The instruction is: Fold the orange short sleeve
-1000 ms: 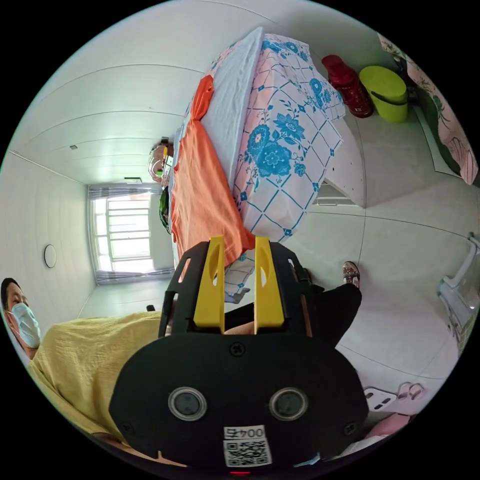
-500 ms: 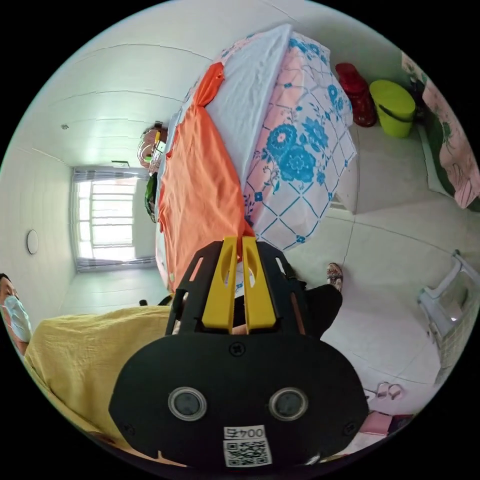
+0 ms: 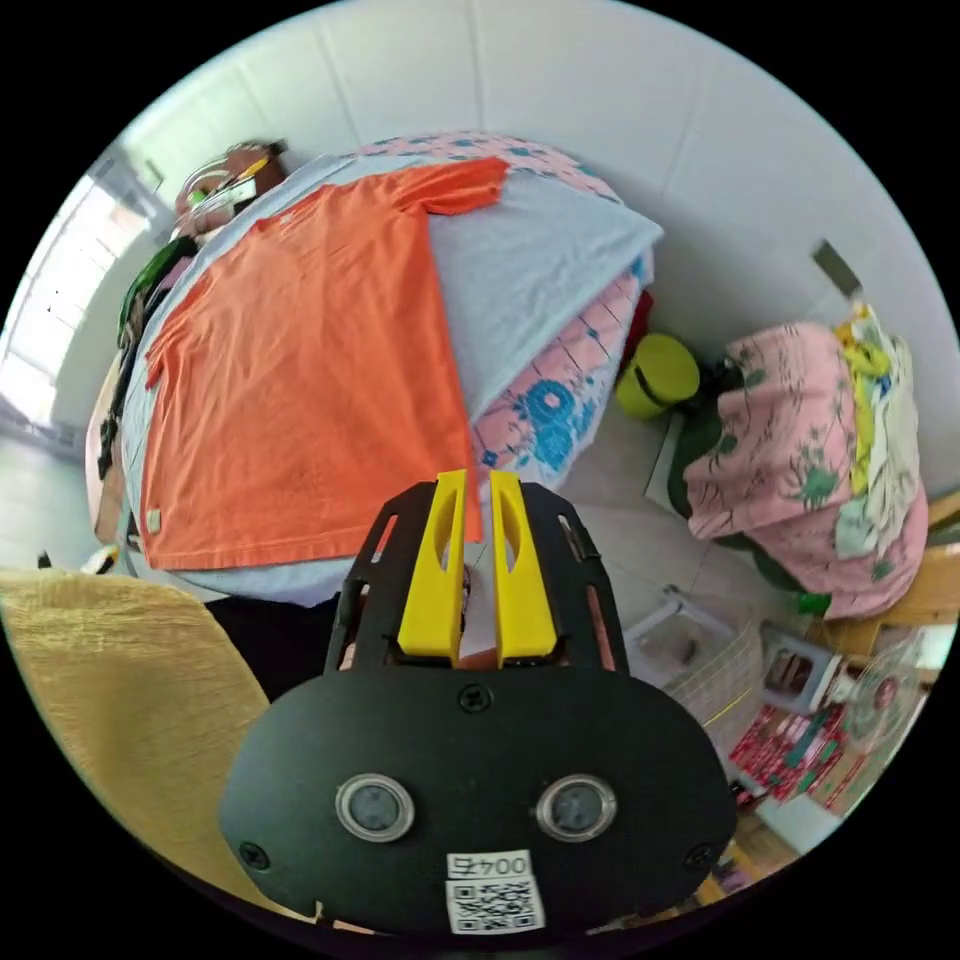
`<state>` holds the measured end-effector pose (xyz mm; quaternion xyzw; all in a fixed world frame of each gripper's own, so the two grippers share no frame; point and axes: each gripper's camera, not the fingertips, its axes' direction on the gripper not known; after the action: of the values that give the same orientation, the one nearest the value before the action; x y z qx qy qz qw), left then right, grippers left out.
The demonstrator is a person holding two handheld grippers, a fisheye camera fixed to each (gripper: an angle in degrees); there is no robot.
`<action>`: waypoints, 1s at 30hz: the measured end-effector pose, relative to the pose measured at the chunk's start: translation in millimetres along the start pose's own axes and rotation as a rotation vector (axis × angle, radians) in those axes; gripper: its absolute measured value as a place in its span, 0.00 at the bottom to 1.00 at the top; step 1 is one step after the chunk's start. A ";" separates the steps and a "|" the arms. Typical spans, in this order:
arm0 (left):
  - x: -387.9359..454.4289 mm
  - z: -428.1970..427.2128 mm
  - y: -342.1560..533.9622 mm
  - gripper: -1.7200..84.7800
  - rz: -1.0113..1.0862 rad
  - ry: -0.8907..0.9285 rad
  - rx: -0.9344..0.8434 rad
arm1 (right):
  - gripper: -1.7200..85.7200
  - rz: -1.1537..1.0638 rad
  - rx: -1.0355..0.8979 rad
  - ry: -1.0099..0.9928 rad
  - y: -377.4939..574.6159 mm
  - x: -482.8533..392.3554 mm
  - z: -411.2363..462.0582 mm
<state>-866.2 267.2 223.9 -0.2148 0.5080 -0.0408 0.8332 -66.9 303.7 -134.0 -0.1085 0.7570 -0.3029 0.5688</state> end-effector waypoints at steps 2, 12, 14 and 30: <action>40.2 12.2 -50.7 0.02 0.162 0.056 0.039 | 0.05 -0.115 0.003 0.026 -19.1 -52.7 7.9; 176.5 117.5 -145.9 0.02 0.387 0.125 -0.064 | 0.01 -0.332 -0.130 0.165 -41.4 -150.0 84.8; 194.1 139.7 -139.3 0.02 0.407 0.068 -0.107 | 0.01 -0.342 -0.131 0.124 -39.8 -142.8 83.3; 227.5 174.1 -162.3 0.03 0.229 0.097 -0.139 | 0.10 -0.285 0.064 -0.414 -459.3 32.2 54.0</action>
<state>-582.1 110.3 168.4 -0.2105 0.5705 0.0796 0.7898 -110.3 -95.0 98.5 -0.2556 0.5914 -0.3750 0.6665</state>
